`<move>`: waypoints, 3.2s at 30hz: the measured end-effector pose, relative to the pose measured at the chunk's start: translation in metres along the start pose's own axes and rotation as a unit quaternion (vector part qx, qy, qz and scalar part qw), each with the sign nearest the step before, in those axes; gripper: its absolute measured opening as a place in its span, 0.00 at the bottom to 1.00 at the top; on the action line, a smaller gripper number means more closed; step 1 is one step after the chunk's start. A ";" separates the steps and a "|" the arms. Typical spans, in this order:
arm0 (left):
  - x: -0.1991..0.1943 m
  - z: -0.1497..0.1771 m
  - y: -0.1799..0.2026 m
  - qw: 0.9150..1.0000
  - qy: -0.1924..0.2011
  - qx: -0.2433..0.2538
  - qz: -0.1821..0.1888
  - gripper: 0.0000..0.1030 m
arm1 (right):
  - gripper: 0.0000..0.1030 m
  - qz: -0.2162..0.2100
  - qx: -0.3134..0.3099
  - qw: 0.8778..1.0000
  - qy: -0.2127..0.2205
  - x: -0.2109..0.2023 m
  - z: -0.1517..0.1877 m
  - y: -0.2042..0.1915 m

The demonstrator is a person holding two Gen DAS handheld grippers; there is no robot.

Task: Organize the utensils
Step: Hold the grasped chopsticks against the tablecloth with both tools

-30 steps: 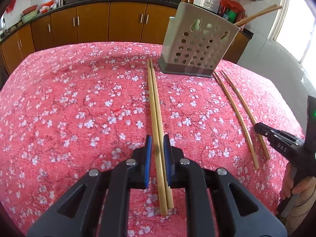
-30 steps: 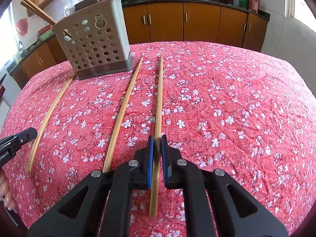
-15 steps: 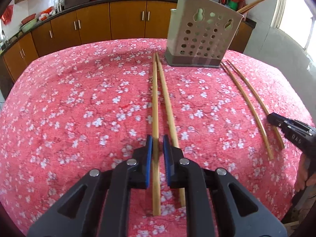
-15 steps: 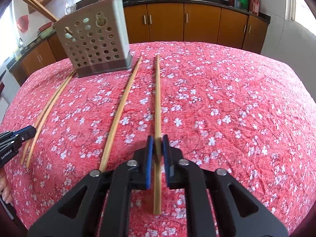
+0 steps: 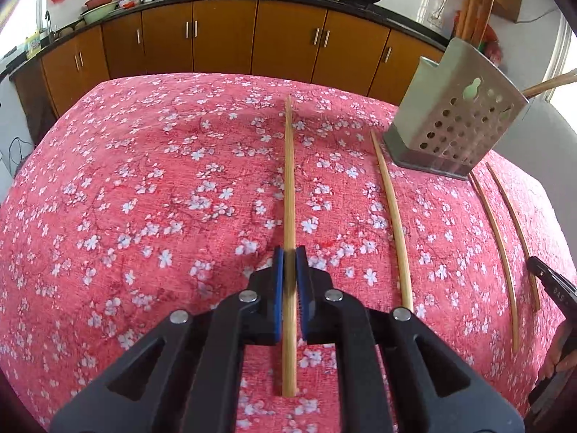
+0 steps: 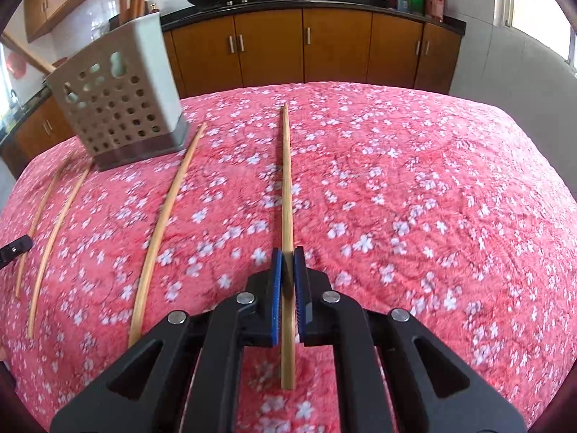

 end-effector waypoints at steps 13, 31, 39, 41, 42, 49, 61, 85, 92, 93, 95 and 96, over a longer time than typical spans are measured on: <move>-0.004 0.004 0.004 1.000 0.006 0.000 -0.002 0.11 | 0.08 -0.004 0.003 1.000 0.000 0.004 0.000 -0.001; -0.003 0.004 0.005 1.000 0.005 0.001 -0.005 0.11 | 0.08 -0.007 0.006 1.000 0.000 0.003 0.000 0.000; -0.003 0.004 0.005 1.000 0.005 0.000 -0.006 0.11 | 0.08 -0.007 0.006 1.000 0.000 0.003 0.000 0.000; -0.003 0.004 0.005 1.000 0.005 0.000 -0.005 0.11 | 0.08 -0.007 0.006 1.000 0.000 0.003 0.000 0.000; -0.003 0.004 0.005 1.000 0.005 0.000 -0.005 0.11 | 0.08 -0.007 0.006 1.000 0.000 0.003 0.000 0.000; -0.003 0.004 0.005 1.000 0.005 0.000 -0.006 0.11 | 0.08 -0.007 0.006 1.000 0.000 0.003 0.000 0.000; -0.003 0.003 0.006 1.000 0.005 -0.001 -0.005 0.11 | 0.08 -0.008 0.008 1.000 0.000 0.002 0.000 0.000; -0.004 0.003 0.005 1.000 0.004 -0.006 0.002 0.11 | 0.08 -0.015 0.015 1.000 -0.001 0.002 0.000 0.000; -0.011 0.012 0.007 1.000 0.002 0.014 -0.007 0.11 | 0.08 -0.021 0.006 1.000 -0.002 -0.004 0.008 0.001; -0.013 0.014 0.007 1.000 0.002 0.017 -0.008 0.11 | 0.08 -0.022 0.007 1.000 -0.002 -0.005 0.009 0.003; -0.015 0.018 0.007 1.000 0.001 0.023 -0.011 0.11 | 0.08 -0.025 0.010 1.000 -0.002 -0.006 0.010 0.004; -0.016 0.020 0.007 1.000 0.001 0.025 -0.012 0.11 | 0.08 -0.025 0.009 1.000 -0.002 -0.006 0.010 0.004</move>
Point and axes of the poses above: each gripper's, at about its wrist camera, not at the fingertips, and x roughly the way its jaws point, y to its right, z to its underside, the point moved 2 cm from there along x, roughly the way its jaws point, and after that the axes turned 5 degrees about -y, right-handed, at the moved point
